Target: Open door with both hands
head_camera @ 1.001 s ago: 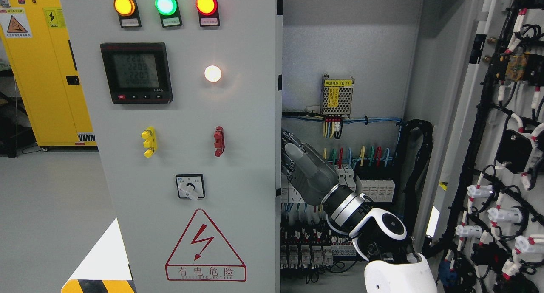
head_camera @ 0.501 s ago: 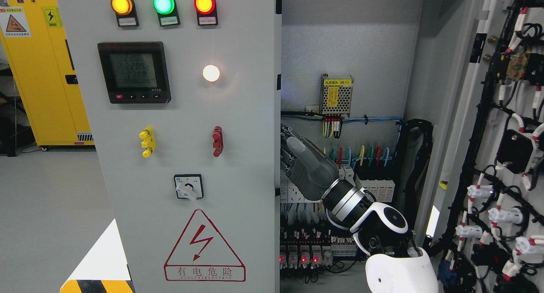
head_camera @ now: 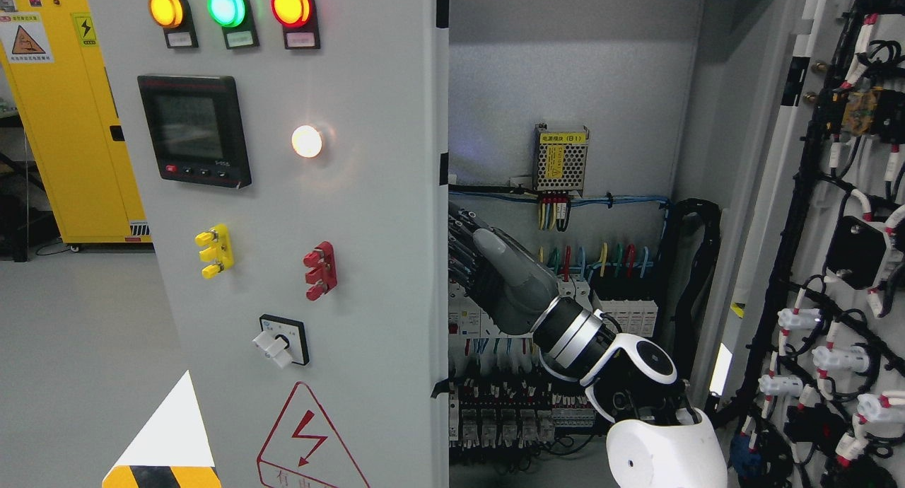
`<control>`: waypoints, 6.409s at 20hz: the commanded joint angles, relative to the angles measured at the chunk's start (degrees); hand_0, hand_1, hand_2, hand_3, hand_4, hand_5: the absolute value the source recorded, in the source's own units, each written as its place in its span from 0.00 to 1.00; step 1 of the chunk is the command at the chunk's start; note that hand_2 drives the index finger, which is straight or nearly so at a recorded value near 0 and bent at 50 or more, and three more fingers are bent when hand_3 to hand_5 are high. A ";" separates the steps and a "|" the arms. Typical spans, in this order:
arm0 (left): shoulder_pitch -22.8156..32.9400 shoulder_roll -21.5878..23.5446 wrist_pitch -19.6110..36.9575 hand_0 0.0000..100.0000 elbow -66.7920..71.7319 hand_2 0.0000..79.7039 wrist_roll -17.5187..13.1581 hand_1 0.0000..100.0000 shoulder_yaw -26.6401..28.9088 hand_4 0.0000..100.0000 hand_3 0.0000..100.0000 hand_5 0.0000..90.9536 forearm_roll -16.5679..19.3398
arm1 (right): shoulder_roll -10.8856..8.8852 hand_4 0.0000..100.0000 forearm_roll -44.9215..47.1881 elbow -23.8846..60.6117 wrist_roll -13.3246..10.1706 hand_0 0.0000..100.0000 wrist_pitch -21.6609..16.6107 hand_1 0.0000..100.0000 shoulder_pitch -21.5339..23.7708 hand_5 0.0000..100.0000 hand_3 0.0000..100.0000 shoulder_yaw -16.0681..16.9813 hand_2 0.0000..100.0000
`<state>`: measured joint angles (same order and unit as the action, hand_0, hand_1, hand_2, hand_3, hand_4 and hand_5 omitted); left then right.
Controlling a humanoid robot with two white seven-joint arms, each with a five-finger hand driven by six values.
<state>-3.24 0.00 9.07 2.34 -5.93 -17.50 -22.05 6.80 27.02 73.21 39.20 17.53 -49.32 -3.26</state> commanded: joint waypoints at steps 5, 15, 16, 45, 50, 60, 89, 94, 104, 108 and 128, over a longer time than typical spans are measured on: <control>-0.01 0.09 -0.02 0.12 0.03 0.00 -0.31 0.56 0.01 0.00 0.00 0.00 -0.01 | -0.99 0.00 3.13 4.31 0.97 0.00 -0.13 0.50 3.26 0.00 0.00 -1.14 0.04; 0.08 0.09 -0.02 0.12 0.03 0.00 -0.31 0.56 0.01 0.00 0.00 0.00 -0.01 | -1.87 0.00 3.13 15.64 0.97 0.00 0.31 0.50 12.22 0.00 0.00 -14.91 0.04; 0.08 0.18 -0.02 0.12 0.03 0.00 -0.31 0.56 0.01 0.00 0.00 0.00 -0.01 | -1.96 0.00 3.13 16.87 0.97 0.00 0.31 0.50 12.84 0.00 0.00 -16.94 0.04; 0.08 0.09 -0.02 0.12 0.03 0.00 -0.31 0.56 0.01 0.00 0.00 0.00 -0.01 | 1.82 0.00 3.13 21.10 -5.70 0.00 0.31 0.50 20.05 0.00 0.00 -45.70 0.04; 0.08 0.09 -0.02 0.12 0.03 0.00 -0.31 0.56 0.01 0.00 0.00 0.00 -0.01 | 1.99 0.00 3.13 20.75 -9.84 0.00 0.22 0.50 17.95 0.00 0.00 -46.93 0.04; 0.17 0.09 -0.20 0.12 0.03 0.00 -0.31 0.56 0.01 0.00 0.00 0.00 -0.01 | 2.08 0.00 4.01 19.43 -13.00 0.00 -0.13 0.50 15.05 0.00 0.00 -48.07 0.04; 3.14 0.79 -0.02 0.12 -13.82 0.00 -0.31 0.56 -0.08 0.00 0.00 0.00 -0.01 | -7.05 0.00 2.86 28.38 -13.53 0.00 -4.17 0.50 36.21 0.00 0.00 -21.80 0.04; 7.11 3.16 2.07 0.12 -32.37 0.00 -3.99 0.56 0.01 0.00 0.00 0.00 -0.01 | -8.46 0.00 -6.78 33.13 -13.44 0.00 -10.92 0.50 46.66 0.00 0.00 -16.52 0.04; 9.03 6.33 32.24 0.12 -51.01 0.00 -20.00 0.56 0.01 0.00 0.00 0.00 1.40 | -12.06 0.00 -13.40 45.88 -13.62 0.00 -22.35 0.50 61.70 0.00 0.00 -6.33 0.04; 14.91 8.16 29.96 0.12 -65.40 0.00 -20.09 0.56 0.01 0.00 0.00 0.00 4.11 | -14.27 0.00 -13.49 45.97 -13.88 0.00 -30.61 0.50 67.94 0.00 0.00 -3.96 0.04; 29.17 12.22 24.50 0.12 -113.08 0.00 -20.35 0.56 13.80 0.00 0.00 0.00 4.65 | -15.14 0.00 -12.78 46.41 -24.25 0.00 -55.41 0.50 73.23 0.00 0.00 3.08 0.04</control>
<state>23.69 10.74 31.74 -91.37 -26.28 -9.67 -17.42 -7.13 14.23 118.26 16.92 -36.71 24.22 -4.23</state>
